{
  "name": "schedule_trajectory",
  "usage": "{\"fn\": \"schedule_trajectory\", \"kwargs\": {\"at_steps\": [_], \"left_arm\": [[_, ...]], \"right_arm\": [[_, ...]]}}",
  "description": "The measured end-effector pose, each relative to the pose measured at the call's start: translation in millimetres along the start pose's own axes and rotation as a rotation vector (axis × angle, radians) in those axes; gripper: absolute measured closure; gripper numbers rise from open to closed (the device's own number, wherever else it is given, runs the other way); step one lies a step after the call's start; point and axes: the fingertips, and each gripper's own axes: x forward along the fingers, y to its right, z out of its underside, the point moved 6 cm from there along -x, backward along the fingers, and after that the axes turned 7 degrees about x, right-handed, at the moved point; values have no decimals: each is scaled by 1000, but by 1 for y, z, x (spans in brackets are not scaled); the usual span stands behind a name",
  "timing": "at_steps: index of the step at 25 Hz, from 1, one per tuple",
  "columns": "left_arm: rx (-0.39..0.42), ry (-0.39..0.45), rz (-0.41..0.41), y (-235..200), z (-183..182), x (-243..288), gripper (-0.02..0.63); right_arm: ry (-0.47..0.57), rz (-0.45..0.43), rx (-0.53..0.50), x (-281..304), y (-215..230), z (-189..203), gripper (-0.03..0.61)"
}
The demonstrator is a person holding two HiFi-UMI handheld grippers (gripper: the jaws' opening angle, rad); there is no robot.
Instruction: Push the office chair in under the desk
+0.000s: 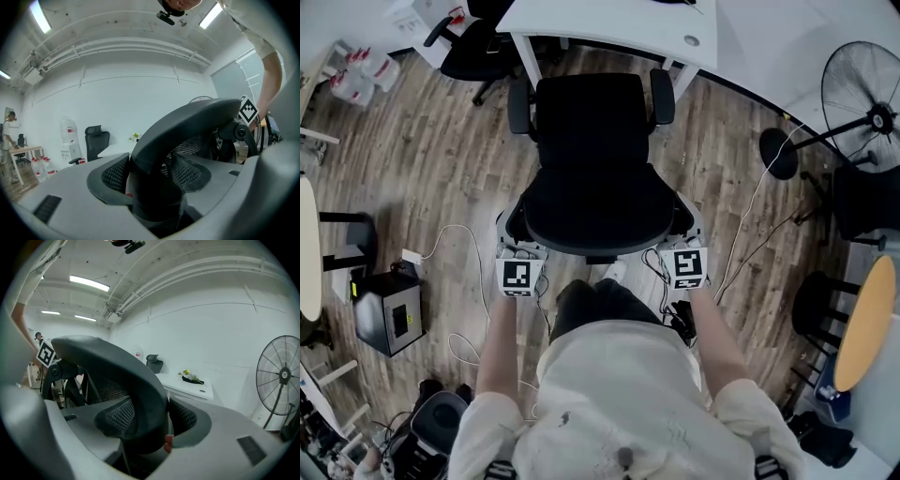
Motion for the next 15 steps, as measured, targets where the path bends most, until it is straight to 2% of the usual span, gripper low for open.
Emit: {"fn": "schedule_trajectory", "kwargs": {"at_steps": [15], "left_arm": [[5, 10, 20, -25, -1, 29, 310]], "right_arm": [[5, 23, 9, 29, 4, -14, 337]]}}
